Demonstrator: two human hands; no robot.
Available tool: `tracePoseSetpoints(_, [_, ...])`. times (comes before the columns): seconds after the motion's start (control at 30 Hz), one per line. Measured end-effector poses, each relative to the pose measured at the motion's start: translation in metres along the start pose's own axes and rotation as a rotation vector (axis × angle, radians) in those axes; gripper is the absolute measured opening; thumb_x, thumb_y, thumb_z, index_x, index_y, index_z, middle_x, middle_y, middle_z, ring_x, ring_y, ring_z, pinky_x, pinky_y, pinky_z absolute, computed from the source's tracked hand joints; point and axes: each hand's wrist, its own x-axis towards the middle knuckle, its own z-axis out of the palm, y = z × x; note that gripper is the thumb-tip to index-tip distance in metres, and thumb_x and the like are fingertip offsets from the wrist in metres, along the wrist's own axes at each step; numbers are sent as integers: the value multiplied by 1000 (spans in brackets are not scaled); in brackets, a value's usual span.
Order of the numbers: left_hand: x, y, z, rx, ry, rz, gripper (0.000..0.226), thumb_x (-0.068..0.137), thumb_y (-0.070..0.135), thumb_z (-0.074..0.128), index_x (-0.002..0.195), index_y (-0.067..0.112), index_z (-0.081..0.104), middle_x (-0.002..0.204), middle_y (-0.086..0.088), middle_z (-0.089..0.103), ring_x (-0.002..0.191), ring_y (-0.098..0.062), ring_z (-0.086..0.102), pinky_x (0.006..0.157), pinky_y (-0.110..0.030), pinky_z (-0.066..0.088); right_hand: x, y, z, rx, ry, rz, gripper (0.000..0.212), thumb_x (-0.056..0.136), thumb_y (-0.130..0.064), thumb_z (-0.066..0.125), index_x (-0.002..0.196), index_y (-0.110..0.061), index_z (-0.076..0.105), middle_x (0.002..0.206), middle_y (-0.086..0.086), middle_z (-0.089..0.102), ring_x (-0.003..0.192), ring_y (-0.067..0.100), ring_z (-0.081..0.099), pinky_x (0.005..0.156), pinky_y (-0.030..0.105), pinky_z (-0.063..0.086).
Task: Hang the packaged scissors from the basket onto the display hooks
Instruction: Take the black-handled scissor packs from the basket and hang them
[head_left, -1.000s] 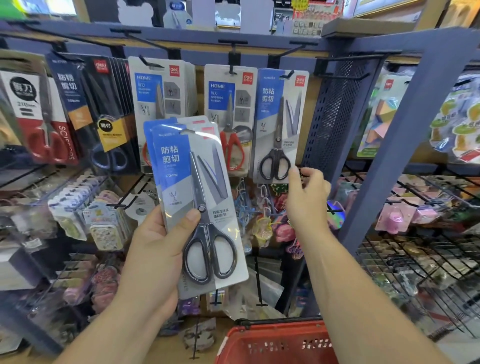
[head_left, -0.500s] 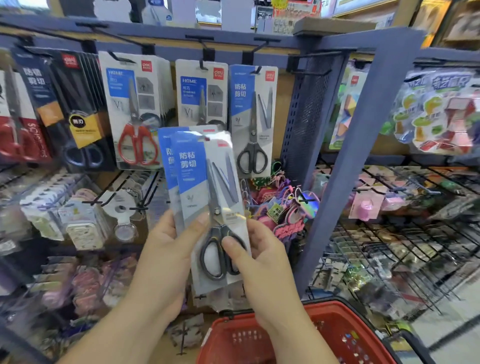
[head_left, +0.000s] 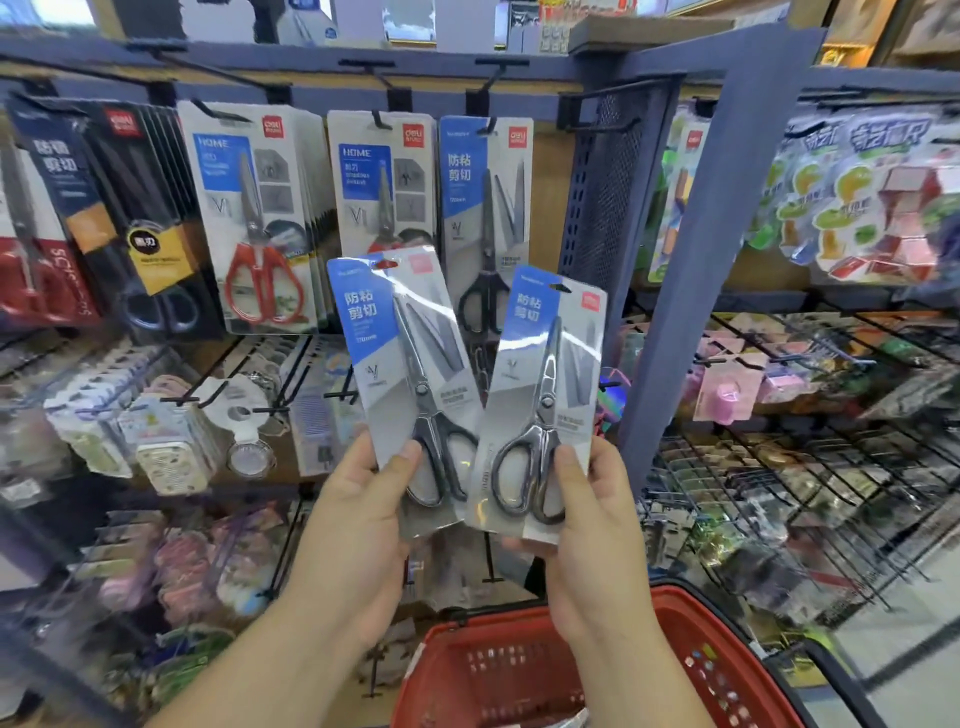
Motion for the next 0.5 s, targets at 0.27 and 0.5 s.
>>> tracePoseSetpoints(0.27, [24,32,-18,258,18,88,25,109,23,51,124,37,65,111,1,80,86,-26,79,53,-38,64,37,-33,-13,-165,-106,-85,13,107,-25,53,118,-25,61,99,3,77,72,20,73,42,31,53])
tracePoseSetpoints(0.5, [39,62,-31,295,14,154,20,106,22,56,115,33,70,105,-2,80,72,-21,75,42,-30,56,81,-70,9,-303,-253,-309,22,106,-24,58,103,-43,69,107,0,77,89,25,72,64,36,60])
